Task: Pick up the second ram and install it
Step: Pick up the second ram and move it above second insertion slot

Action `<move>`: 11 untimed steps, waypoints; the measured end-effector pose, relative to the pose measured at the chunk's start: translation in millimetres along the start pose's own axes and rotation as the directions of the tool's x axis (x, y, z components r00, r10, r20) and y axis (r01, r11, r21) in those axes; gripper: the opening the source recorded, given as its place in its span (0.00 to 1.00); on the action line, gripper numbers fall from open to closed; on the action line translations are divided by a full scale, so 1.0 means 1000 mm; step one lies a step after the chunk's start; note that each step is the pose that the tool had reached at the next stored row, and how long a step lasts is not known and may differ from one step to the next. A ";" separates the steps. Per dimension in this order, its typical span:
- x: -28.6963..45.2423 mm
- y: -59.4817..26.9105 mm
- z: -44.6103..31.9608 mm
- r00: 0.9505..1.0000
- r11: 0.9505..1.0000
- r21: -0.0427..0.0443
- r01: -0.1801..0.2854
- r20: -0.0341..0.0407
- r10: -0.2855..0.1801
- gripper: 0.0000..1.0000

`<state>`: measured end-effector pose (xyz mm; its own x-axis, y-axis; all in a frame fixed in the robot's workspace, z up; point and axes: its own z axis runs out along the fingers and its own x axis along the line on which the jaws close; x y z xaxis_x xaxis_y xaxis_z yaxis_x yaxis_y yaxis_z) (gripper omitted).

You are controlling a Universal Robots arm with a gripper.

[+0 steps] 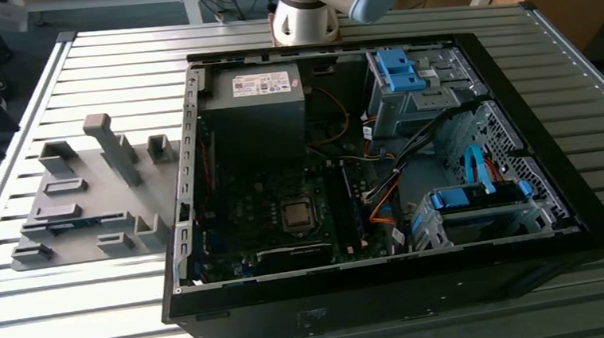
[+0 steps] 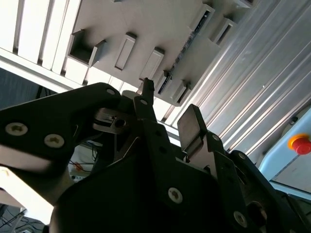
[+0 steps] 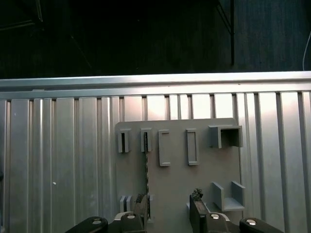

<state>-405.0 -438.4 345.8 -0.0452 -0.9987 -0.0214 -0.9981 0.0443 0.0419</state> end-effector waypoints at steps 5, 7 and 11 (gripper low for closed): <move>0.0025 -0.0001 0.0029 1.000 1.000 0.011 0.015 -0.002 -0.015 0.47; 0.0026 -0.0003 0.0043 1.000 1.000 0.019 0.016 -0.002 -0.016 0.47; 0.0043 -0.0003 0.0109 1.000 1.000 0.022 0.017 -0.002 -0.017 0.47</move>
<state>-405.3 -442.5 334.8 -0.0287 -0.9994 -0.0196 -0.9994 0.0283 0.0194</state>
